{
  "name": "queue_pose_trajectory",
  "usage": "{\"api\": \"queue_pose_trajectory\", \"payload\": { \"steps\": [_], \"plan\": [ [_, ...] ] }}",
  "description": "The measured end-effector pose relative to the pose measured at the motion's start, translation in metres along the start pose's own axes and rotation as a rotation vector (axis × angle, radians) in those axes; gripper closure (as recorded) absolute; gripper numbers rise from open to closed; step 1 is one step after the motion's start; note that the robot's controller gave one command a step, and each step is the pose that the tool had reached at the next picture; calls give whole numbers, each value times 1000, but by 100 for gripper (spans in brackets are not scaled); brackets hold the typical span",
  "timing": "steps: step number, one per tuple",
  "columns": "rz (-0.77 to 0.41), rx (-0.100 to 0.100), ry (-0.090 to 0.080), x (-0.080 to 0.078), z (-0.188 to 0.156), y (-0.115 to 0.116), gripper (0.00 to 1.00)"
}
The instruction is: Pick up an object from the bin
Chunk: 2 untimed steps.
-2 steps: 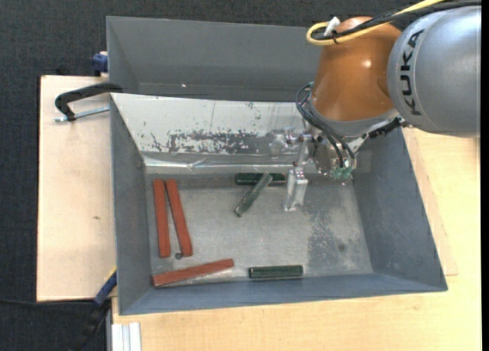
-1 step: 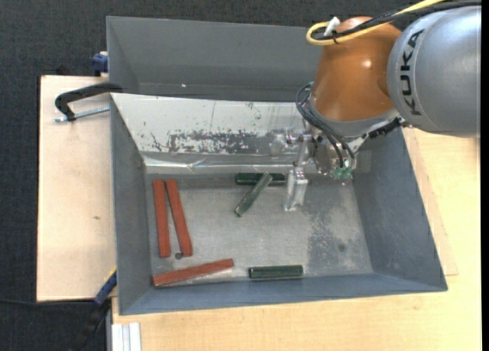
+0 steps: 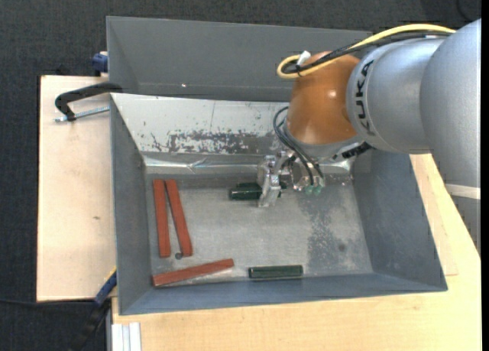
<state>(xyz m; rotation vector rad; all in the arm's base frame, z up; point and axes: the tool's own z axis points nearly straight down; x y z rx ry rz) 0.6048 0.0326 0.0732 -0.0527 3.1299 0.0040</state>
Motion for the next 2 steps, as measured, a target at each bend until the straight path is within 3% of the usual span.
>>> {"api": "queue_pose_trajectory", "payload": {
  "steps": [1,2],
  "plan": [
    [0,0,0,0,0,0,100],
    [-22,1,9,10,-38,6,100]
  ]
}}
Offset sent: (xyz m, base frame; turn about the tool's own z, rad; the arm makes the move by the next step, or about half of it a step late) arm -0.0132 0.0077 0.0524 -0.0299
